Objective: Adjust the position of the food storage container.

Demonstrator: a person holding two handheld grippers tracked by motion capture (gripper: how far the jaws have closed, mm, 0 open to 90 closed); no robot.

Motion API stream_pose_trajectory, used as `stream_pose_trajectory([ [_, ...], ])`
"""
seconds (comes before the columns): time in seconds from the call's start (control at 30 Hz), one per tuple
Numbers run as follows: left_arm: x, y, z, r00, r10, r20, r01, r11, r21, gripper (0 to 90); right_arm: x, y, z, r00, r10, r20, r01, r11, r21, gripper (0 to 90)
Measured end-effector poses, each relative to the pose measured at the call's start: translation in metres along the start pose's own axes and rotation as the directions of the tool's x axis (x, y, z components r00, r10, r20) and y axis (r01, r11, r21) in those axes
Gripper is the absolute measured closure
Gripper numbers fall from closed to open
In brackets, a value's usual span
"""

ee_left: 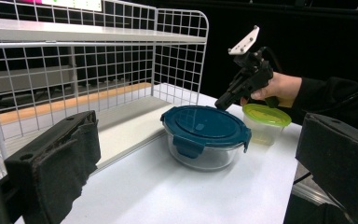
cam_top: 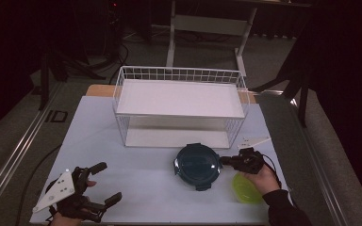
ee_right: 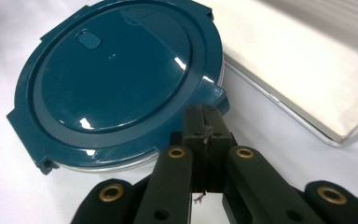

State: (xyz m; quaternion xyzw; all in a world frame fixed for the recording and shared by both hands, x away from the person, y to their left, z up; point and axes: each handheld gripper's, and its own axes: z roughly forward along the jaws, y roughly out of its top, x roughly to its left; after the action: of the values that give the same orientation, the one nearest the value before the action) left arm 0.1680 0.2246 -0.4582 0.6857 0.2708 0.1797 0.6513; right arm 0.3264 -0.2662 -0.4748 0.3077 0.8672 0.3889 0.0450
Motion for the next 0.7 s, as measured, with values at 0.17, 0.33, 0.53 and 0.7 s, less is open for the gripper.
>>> stream_pose_trajectory([
  [0.17,0.0,0.0,-0.001,1.0,0.001,-0.004,-0.001,1.0,-0.001,0.0,0.004,0.006,0.003,1.0,-0.007,-0.005,0.007,1.0,0.006,90.0],
  [0.33,0.0,0.0,0.0,1.0,-0.001,-0.001,0.001,1.0,-0.001,0.0,0.008,0.012,0.006,0.9999,-0.012,-0.01,0.012,1.0,0.007,90.0],
  [0.53,0.0,-0.001,0.0,1.0,-0.004,0.001,0.004,1.0,-0.003,0.0,0.01,0.011,0.009,0.9996,-0.004,-0.029,0.004,1.0,-0.005,90.0],
  [0.7,-0.001,-0.001,0.001,1.0,0.001,0.002,-0.001,1.0,0.003,0.0,0.013,0.013,0.011,0.9988,-0.012,-0.047,0.012,1.0,0.004,90.0],
])
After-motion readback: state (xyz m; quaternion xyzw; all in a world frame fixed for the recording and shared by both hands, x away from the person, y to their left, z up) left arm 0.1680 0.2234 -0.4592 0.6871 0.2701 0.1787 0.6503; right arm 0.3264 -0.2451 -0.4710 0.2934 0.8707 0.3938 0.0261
